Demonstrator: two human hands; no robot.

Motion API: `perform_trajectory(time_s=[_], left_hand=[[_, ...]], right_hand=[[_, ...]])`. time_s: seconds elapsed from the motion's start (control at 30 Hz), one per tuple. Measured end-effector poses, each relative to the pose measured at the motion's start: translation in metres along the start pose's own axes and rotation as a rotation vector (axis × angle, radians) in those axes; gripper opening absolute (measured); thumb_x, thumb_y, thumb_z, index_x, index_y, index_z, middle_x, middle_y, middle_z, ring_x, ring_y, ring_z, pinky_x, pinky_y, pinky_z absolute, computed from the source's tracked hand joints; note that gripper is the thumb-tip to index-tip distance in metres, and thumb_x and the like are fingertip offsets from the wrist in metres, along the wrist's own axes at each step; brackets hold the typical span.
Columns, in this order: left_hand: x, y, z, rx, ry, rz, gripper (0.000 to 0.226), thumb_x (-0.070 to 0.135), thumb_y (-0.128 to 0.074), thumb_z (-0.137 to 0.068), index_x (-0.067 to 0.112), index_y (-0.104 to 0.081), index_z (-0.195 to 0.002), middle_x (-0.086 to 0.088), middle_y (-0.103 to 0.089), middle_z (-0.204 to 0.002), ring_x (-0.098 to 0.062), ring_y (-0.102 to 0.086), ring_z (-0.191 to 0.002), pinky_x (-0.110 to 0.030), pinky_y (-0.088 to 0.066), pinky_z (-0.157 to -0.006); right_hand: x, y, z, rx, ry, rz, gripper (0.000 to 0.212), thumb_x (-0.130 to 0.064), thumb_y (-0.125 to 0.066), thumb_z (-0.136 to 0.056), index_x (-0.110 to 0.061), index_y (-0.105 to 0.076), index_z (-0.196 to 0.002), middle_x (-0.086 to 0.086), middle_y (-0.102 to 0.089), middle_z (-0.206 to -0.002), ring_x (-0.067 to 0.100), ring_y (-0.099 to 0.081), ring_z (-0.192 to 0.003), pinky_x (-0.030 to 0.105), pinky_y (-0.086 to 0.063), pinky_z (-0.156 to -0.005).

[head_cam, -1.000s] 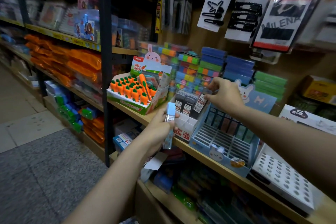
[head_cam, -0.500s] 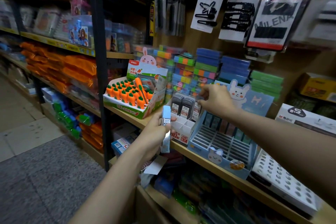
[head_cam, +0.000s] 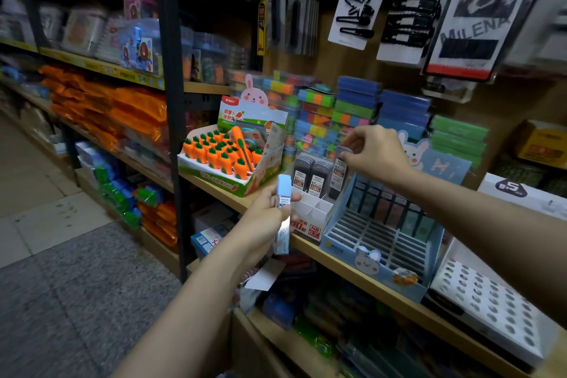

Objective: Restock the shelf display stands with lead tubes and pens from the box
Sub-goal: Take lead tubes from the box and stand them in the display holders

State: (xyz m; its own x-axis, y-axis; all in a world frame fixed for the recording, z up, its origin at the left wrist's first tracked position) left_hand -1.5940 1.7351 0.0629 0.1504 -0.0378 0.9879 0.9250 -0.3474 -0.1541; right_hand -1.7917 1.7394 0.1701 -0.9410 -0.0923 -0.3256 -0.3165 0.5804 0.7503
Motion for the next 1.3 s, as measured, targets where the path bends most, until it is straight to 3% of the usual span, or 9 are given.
perform_trajectory(time_s=[0.07, 0.37, 0.67, 0.87, 1.0, 1.07, 1.3], left_hand=[[0.001, 0.0, 0.001, -0.002, 0.002, 0.004, 0.039, -0.004, -0.043, -0.097, 0.016, -0.049, -0.13, 0.006, -0.066, -0.114, -0.01, -0.06, -0.075, -0.027, -0.048, -0.068], [0.003, -0.001, 0.005, 0.0, 0.004, -0.013, 0.043, -0.007, -0.043, -0.094, 0.022, -0.049, -0.126, 0.005, -0.065, -0.117, -0.014, -0.058, -0.087, -0.031, -0.048, -0.079], [0.0, -0.001, 0.002, -0.002, -0.017, -0.014, 0.041, -0.005, -0.043, -0.095, 0.024, -0.051, -0.123, 0.006, -0.067, -0.113, -0.009, -0.059, -0.074, -0.032, -0.048, -0.078], [0.001, -0.001, 0.004, -0.019, -0.022, 0.008, 0.04, -0.006, -0.043, -0.095, 0.03, -0.053, -0.11, 0.006, -0.065, -0.116, -0.011, -0.058, -0.077, -0.032, -0.049, -0.078], [0.001, -0.002, 0.004, -0.01, -0.023, 0.009, 0.039, -0.005, -0.043, -0.096, 0.027, -0.053, -0.117, 0.006, -0.065, -0.115, -0.012, -0.058, -0.077, -0.032, -0.049, -0.077], [0.001, -0.001, 0.005, -0.01, -0.022, 0.005, 0.04, -0.005, -0.044, -0.096, 0.031, -0.054, -0.111, 0.006, -0.066, -0.116, -0.012, -0.059, -0.08, -0.032, -0.049, -0.077], [0.001, 0.002, 0.006, -0.031, -0.024, 0.001, 0.037, -0.003, -0.045, -0.097, 0.029, -0.056, -0.113, 0.004, -0.066, -0.117, -0.012, -0.056, -0.08, -0.031, -0.048, -0.073]], right_hand=[[-0.007, 0.004, -0.003, 0.024, 0.012, -0.023, 0.006, -0.021, -0.071, -0.081, -0.018, -0.07, -0.087, -0.006, -0.065, -0.077, 0.008, -0.062, -0.073, 0.02, -0.047, -0.063], [-0.016, -0.021, -0.006, 0.081, 0.1, -0.057, 0.013, -0.018, -0.073, -0.085, -0.012, -0.072, -0.096, 0.002, -0.071, -0.088, 0.013, -0.063, -0.079, 0.034, -0.056, -0.078], [-0.007, -0.04, 0.008, -0.097, 0.068, 0.17, 0.021, -0.031, -0.071, -0.086, -0.023, -0.073, -0.106, 0.001, -0.07, -0.105, 0.023, -0.063, -0.099, 0.043, -0.054, -0.082], [-0.003, -0.043, 0.025, -0.143, 0.123, 0.229, 0.041, -0.021, -0.061, -0.087, -0.017, -0.06, -0.128, 0.009, -0.06, -0.117, 0.03, -0.052, -0.112, 0.048, -0.045, -0.093], [-0.003, -0.046, 0.038, -0.134, 0.088, 0.091, 0.057, -0.012, -0.058, -0.087, -0.017, -0.044, -0.142, 0.005, -0.058, -0.123, 0.028, -0.047, -0.117, 0.05, -0.039, -0.1], [-0.001, -0.043, 0.035, -0.101, 0.046, 0.034, 0.061, -0.009, -0.056, -0.085, -0.017, -0.041, -0.144, 0.003, -0.059, -0.124, 0.027, -0.047, -0.117, 0.05, -0.038, -0.101], [0.009, -0.046, 0.034, -0.124, 0.004, 0.214, 0.047, -0.029, -0.053, -0.091, -0.026, -0.051, -0.138, 0.006, -0.042, -0.122, 0.026, -0.036, -0.116, 0.043, -0.033, -0.098]])
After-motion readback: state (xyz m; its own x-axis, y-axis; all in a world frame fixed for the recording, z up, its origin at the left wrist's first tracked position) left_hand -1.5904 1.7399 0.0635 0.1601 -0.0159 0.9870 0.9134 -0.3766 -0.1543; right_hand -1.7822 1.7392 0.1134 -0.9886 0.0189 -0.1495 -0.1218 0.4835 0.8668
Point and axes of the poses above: each hand's wrist, its own z-axis away from the middle knuckle, its own y-axis out of the back of the hand, x = y × z, the point moved 1 cm from there along -z, towards the middle knuckle
